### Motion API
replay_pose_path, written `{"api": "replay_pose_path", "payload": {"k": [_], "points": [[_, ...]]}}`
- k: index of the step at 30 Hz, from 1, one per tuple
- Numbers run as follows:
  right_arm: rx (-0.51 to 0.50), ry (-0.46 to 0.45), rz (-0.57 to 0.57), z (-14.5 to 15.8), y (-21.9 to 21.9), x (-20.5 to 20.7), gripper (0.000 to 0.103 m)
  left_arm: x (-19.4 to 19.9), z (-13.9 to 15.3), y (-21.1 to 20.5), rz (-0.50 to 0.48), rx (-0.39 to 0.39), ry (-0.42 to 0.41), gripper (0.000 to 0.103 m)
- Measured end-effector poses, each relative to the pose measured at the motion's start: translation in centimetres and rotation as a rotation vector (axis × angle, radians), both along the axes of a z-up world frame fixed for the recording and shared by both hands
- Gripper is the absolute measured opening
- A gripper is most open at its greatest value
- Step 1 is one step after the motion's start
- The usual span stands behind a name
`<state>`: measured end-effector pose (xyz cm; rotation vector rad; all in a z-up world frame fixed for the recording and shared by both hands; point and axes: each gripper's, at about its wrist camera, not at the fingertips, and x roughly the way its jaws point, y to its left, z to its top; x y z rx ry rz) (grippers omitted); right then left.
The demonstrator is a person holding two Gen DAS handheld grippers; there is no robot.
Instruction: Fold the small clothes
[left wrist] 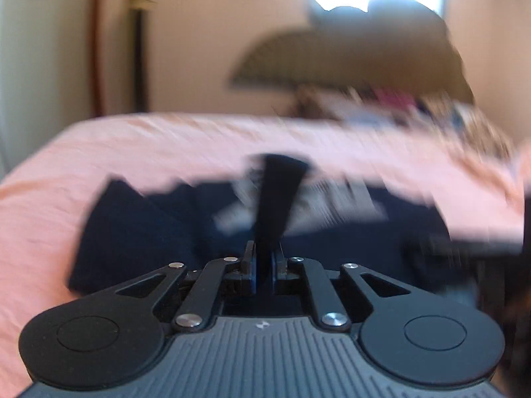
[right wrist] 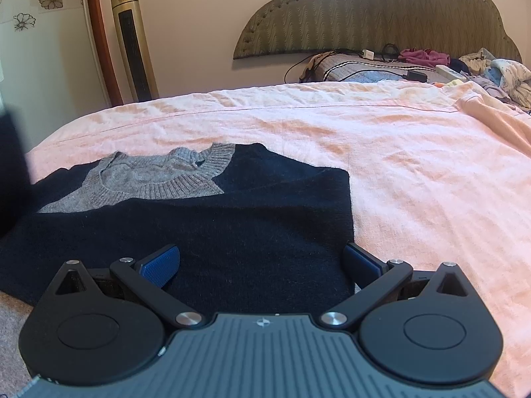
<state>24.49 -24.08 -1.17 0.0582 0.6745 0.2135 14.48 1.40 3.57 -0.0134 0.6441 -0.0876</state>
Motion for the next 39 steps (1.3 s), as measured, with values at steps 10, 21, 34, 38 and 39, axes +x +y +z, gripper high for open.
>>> {"api": "replay_pose_path", "payload": {"k": [10,21,34,38,39], "points": [[0.012,0.000,-0.001,0.1,-0.2,0.0,0.103,-7.6,-2.7,2.6,0.044,-0.177,-0.033,0.093],[0.500,0.383,0.230,3.1,5.2,0.5,0.080,-7.3,-3.6,4.0,0.136,-0.244,-0.006,0.102],[0.388,0.251,0.326,5.2,8.2,1.0,0.013,-7.1,-3.8,4.6,0.137,-0.288,-0.018,0.103],[0.266,0.130,0.324,8.9,4.2,1.5,0.013,-7.1,-3.9,4.7,0.137,-0.293,-0.019,0.103],[0.239,0.130,0.298,9.1,3.0,2.0,0.013,-7.1,-3.9,4.7,0.138,-0.296,-0.020,0.103]]}}
